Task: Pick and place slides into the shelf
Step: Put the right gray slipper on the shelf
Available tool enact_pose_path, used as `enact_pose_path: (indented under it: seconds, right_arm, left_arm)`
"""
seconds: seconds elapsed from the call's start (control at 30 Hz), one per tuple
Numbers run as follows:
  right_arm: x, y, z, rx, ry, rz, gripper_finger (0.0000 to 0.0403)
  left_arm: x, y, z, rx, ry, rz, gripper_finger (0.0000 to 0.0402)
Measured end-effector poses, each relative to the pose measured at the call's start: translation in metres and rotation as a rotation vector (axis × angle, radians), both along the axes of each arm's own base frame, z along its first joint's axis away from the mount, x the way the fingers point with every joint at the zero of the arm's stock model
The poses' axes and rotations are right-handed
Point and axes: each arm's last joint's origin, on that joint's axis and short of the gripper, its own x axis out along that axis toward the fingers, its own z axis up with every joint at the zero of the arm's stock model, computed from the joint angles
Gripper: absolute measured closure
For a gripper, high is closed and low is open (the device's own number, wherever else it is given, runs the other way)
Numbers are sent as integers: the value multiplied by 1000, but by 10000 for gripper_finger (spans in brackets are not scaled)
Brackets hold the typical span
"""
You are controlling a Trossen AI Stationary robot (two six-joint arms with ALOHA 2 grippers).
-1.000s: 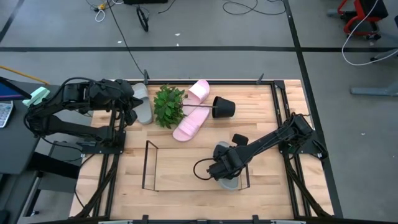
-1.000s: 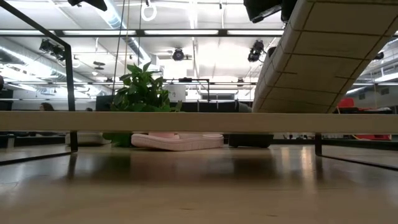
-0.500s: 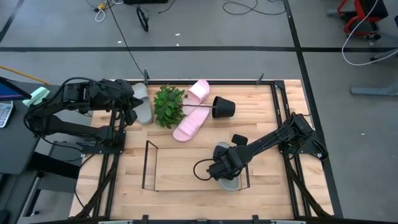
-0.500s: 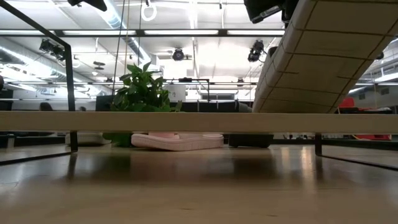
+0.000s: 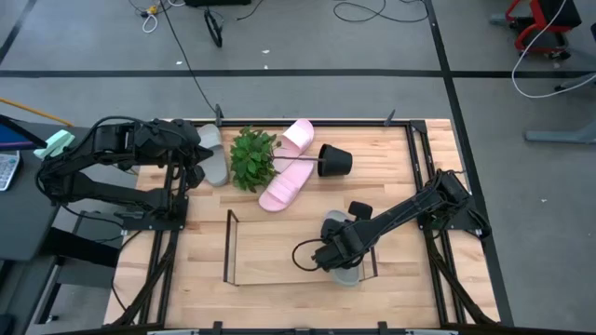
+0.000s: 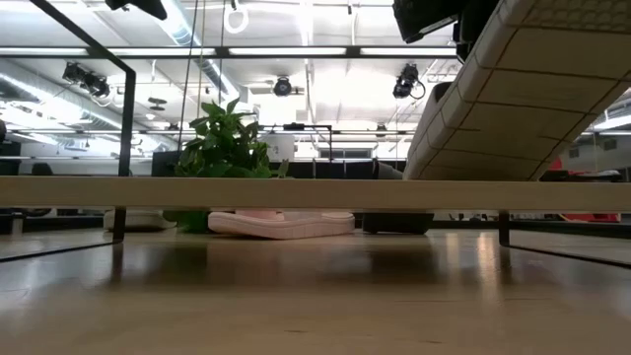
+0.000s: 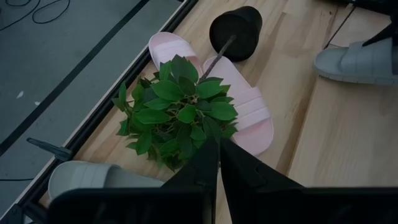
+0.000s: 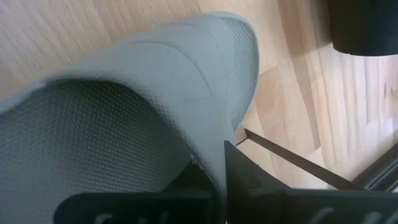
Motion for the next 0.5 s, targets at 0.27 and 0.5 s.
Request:
enact_pose_path:
  seconds: [0.27, 0.5]
  right_arm:
    - [8, 6, -3, 116, -44, 40, 358]
    - [10, 8, -4, 174, -27, 85, 318]
  left_arm:
    - [0, 0, 0, 0, 0, 0, 384]
    - [0, 0, 0, 0, -1, 0, 378]
